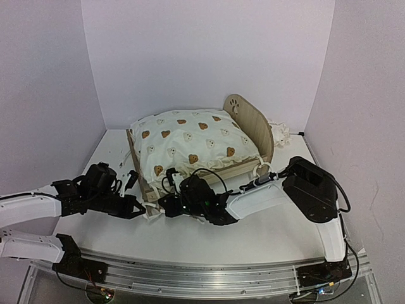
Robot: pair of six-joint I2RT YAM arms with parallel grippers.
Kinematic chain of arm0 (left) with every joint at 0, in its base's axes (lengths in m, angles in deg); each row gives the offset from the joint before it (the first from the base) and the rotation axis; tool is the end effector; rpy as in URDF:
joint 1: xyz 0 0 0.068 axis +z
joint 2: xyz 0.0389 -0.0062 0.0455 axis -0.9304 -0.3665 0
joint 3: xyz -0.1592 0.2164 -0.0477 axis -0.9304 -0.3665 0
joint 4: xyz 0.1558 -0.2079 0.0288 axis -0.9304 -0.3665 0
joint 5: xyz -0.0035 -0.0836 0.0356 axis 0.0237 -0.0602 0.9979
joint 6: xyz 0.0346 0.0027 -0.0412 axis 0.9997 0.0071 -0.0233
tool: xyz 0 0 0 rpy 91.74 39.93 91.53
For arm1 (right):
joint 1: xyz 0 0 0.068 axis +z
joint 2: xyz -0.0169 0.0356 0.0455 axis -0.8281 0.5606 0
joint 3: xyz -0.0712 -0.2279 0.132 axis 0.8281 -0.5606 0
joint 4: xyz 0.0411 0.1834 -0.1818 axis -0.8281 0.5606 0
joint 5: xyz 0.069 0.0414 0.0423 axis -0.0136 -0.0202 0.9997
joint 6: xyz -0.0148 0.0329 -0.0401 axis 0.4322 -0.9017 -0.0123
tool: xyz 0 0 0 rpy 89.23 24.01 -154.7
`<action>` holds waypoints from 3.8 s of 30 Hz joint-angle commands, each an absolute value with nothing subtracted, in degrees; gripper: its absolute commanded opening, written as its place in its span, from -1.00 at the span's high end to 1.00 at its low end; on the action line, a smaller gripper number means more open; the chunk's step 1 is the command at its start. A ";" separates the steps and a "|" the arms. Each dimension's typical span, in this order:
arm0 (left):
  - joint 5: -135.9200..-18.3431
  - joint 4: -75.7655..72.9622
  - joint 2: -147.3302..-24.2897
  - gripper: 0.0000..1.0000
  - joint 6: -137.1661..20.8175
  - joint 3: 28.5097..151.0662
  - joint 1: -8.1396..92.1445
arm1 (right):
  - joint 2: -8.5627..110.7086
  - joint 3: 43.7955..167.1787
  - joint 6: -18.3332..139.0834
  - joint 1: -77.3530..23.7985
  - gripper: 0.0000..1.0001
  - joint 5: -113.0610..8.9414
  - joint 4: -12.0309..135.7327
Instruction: Set up the pet bed
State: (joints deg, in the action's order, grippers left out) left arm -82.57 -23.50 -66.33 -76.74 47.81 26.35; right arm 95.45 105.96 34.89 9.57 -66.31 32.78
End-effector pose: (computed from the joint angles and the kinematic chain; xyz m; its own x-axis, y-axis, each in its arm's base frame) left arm 0.1386 -0.1369 0.2022 -0.8481 0.1096 -0.5184 0.4032 0.7683 -0.4972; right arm 0.2032 0.4353 0.1427 -0.5842 -0.0014 -0.8116 -0.6470 0.6045 0.4647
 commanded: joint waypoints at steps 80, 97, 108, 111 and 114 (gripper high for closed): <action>-76.69 -8.34 -87.39 1.00 -62.84 52.99 22.52 | 96.04 97.30 2.76 4.53 0.40 -58.45 3.39; -76.02 -8.31 -86.64 1.00 -62.82 52.87 22.54 | 96.85 96.23 -1.01 4.49 1.00 -61.33 3.16; -87.71 -17.81 -81.94 0.57 -46.28 58.20 22.54 | 90.32 86.84 -0.93 4.56 1.00 -63.45 5.02; -95.70 -19.36 -77.56 0.33 -37.09 58.32 22.54 | 88.97 84.60 -1.57 4.48 1.00 -64.93 7.32; -108.37 -22.11 -73.78 0.00 -20.64 57.88 22.46 | 88.21 83.53 -2.94 4.52 1.00 -66.29 10.91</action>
